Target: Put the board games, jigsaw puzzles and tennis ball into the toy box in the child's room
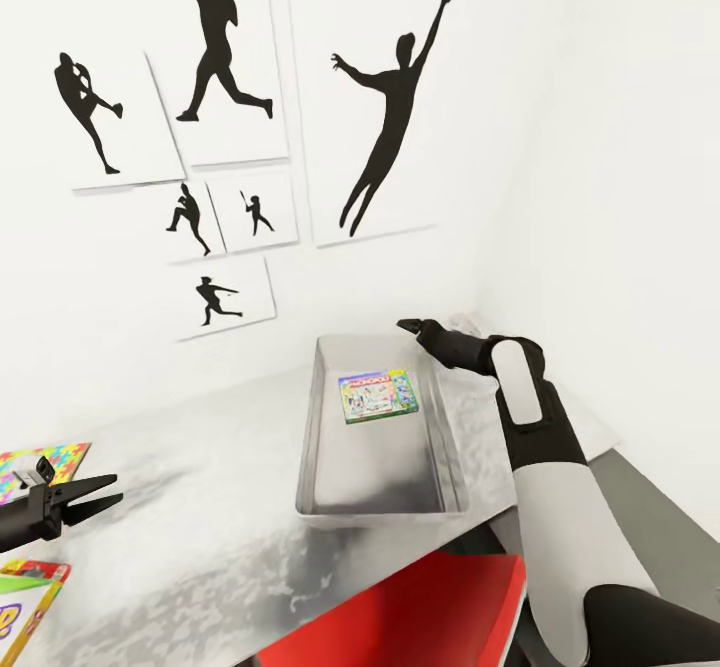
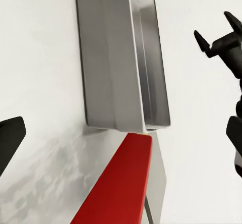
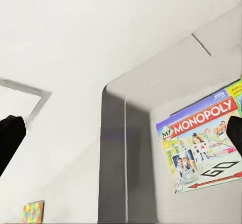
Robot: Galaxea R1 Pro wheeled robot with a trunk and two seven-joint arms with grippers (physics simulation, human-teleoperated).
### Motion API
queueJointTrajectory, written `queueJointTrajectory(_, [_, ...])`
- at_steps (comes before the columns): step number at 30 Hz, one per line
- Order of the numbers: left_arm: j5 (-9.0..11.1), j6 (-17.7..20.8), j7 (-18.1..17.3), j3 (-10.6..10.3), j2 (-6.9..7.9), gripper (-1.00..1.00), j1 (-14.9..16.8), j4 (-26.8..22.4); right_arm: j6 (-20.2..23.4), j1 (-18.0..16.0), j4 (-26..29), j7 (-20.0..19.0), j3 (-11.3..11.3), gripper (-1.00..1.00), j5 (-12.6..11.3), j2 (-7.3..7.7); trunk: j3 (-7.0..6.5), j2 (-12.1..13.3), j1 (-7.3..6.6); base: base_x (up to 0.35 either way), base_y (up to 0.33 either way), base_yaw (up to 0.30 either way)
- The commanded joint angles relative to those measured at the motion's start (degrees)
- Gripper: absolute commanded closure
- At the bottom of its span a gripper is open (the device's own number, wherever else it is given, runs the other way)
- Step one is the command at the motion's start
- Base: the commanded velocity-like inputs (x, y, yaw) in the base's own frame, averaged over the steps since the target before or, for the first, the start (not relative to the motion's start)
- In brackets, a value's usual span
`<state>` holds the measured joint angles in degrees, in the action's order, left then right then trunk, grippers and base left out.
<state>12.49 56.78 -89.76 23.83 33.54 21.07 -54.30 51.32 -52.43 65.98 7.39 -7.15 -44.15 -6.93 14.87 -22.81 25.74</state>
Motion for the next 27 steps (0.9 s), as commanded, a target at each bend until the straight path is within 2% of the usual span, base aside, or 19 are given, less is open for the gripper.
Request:
queueJointTrajectory(1, [-0.04, 0.61, -0.24, -0.02, -0.02, -1.0, 0.02, 0.01, 2.08, -0.02, 1.55, -0.65, -0.13, -1.0, -1.17, -0.04, 0.03, -0.11, 0.04, 0.0, 0.0, -0.134])
queueJointTrajectory(6, [-0.13, 0.61, -0.24, -0.08, -0.1, -1.0, 0.02, 0.05, 5.74, 1.26, 6.29, -4.67, -0.05, -1.0, -3.47, 0.01, -0.39, -0.11, 0.04, 0.0, 0.0, -0.13])
queueJointTrajectory(11, [-0.14, 0.61, -0.24, -0.06, -0.13, -1.0, 0.02, 0.14, 8.47, 7.83, 14.51, -10.71, 0.12, -1.0, -5.89, 0.11, -0.79, -0.11, 0.04, 0.0, 0.0, -0.148])
queueJointTrajectory(12, [-0.13, 0.61, -0.24, -0.04, -0.14, -1.0, 0.02, 0.18, 8.68, 10.88, 17.79, -13.02, 0.15, -1.0, -6.34, 0.16, -0.87, -0.11, 0.04, 0.0, 0.0, -0.163])
queueJointTrajectory(16, [-0.09, 0.67, -0.24, 0.03, -0.08, -1.0, 0.02, 0.22, 8.68, 17.37, 22.35, -19.04, 0.03, -1.0, -6.78, 0.28, -1.17, -0.11, 0.04, 0.0, 0.0, -0.163])
queueJointTrajectory(17, [-0.06, 0.71, -0.24, 0.05, -0.01, -1.0, 0.02, 0.25, 8.68, 20.57, 23.46, -23.18, -0.13, -1.0, -6.83, 0.37, -1.23, -0.11, 0.04, 0.0, 0.0, -0.116])
queueJointTrajectory(19, [-0.04, 0.77, -0.24, 0.11, 0.07, -1.0, 0.02, 0.27, 8.68, 23.6, 24.17, -27.97, -0.43, -1.0, -6.79, 0.65, -1.3, -0.11, 0.04, 0.0, 0.0, -0.083])
queueJointTrajectory(20, [0.0, 0.81, -0.24, 0.18, 0.15, -1.0, 0.02, 0.29, 8.68, 26.44, 24.62, -32.9, -0.97, -1.0, -6.63, 1.3, -1.33, -0.11, 0.04, 0.0, 0.0, -0.047])
queueJointTrajectory(22, [0.03, 0.83, -0.24, 0.24, 0.2, -1.0, 0.02, 0.31, 8.56, 29.21, 24.91, -37.45, -1.81, -1.0, -6.51, 2.35, -1.36, -0.11, 0.04, 0.0, 0.0, -0.034])
queueJointTrajectory(23, [0.03, 0.84, -0.24, 0.28, 0.24, -1.0, 0.02, 0.32, 7.29, 32.02, 25.1, -41.49, -2.88, -1.0, -6.43, 3.55, -1.37, -0.11, 0.04, 0.0, 0.0, -0.019])
queueJointTrajectory(27, [0.05, 0.86, -0.24, 0.35, 0.3, -1.0, 0.02, 0.33, 2.13, 37.57, 25.3, -47.56, -4.61, -1.0, -6.3, 5.52, -1.39, -0.11, 0.04, 0.0, 0.0, -0.011])
